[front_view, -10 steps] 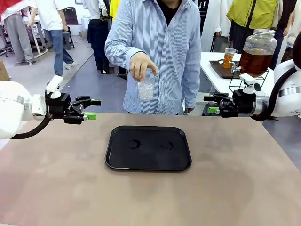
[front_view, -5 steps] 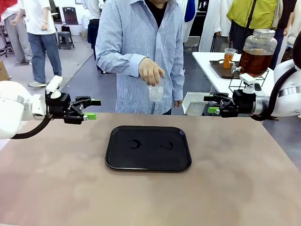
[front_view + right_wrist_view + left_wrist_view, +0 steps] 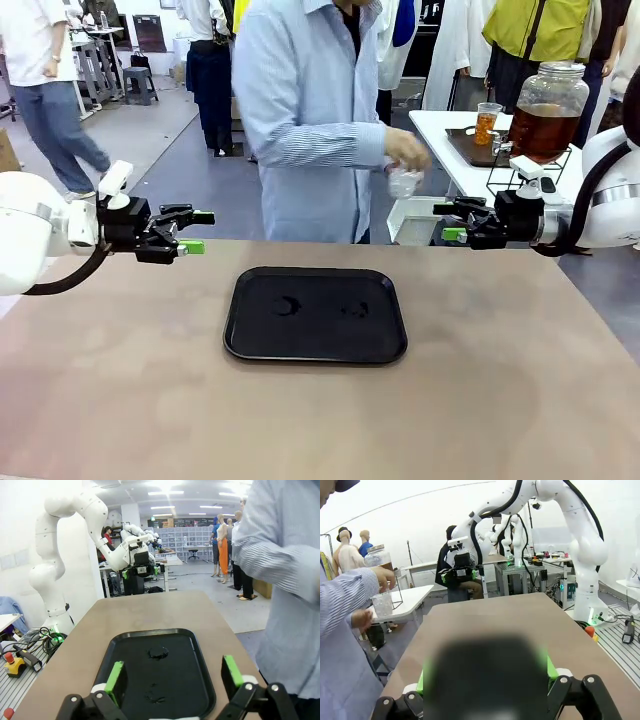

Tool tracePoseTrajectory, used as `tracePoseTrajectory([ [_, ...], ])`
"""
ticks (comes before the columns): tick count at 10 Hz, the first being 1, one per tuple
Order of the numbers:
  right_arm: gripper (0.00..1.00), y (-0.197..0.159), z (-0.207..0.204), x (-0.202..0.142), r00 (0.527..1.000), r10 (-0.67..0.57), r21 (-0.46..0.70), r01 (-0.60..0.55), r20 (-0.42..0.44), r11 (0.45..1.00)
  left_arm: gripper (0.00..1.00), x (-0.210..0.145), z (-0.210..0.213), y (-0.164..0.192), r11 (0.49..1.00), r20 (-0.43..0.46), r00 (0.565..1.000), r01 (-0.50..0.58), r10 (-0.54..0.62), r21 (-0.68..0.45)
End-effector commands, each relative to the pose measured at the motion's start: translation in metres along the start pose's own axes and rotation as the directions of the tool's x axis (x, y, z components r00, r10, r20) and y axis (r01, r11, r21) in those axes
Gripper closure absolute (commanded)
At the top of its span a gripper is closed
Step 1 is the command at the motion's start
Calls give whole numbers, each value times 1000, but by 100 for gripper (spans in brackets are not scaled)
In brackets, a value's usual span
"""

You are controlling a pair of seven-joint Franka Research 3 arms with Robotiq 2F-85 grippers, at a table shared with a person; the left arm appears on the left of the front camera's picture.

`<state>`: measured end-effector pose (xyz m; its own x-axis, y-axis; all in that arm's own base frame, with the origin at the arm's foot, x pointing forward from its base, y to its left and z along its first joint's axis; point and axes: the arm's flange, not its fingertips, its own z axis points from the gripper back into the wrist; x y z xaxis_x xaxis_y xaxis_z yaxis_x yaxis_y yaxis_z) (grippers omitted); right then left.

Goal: Pour the drink into the iced cup.
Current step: Open the gripper to release the iced cup you were holding.

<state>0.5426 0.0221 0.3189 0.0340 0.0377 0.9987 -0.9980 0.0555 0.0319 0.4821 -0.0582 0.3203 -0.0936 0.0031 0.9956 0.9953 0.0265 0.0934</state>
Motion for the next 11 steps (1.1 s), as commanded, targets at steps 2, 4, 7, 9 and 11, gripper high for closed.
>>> tracePoseTrajectory([
  [2, 0, -1, 0, 3, 1000, 1, 4, -1, 0, 1000, 0, 2, -1, 1, 1000, -6, 1000, -4, 4, 0],
  [4, 0, -1, 0, 3, 1000, 1, 4, -1, 0, 1000, 0, 2, -1, 1, 1000, -6, 1000, -4, 4, 0],
  [7, 0, -1, 0, 3, 1000, 1, 4, -1, 0, 1000, 0, 2, -1, 1, 1000, -6, 1000, -4, 4, 0],
  [9, 0, -1, 0, 3, 1000, 1, 4, -1, 0, 1000, 0, 2, -1, 1, 1000, -6, 1000, -4, 4, 0],
  [11, 0, -1, 0, 3, 1000, 1, 4, -1, 0, 1000, 0, 2, -1, 1, 1000, -6, 1000, -4, 4, 0],
])
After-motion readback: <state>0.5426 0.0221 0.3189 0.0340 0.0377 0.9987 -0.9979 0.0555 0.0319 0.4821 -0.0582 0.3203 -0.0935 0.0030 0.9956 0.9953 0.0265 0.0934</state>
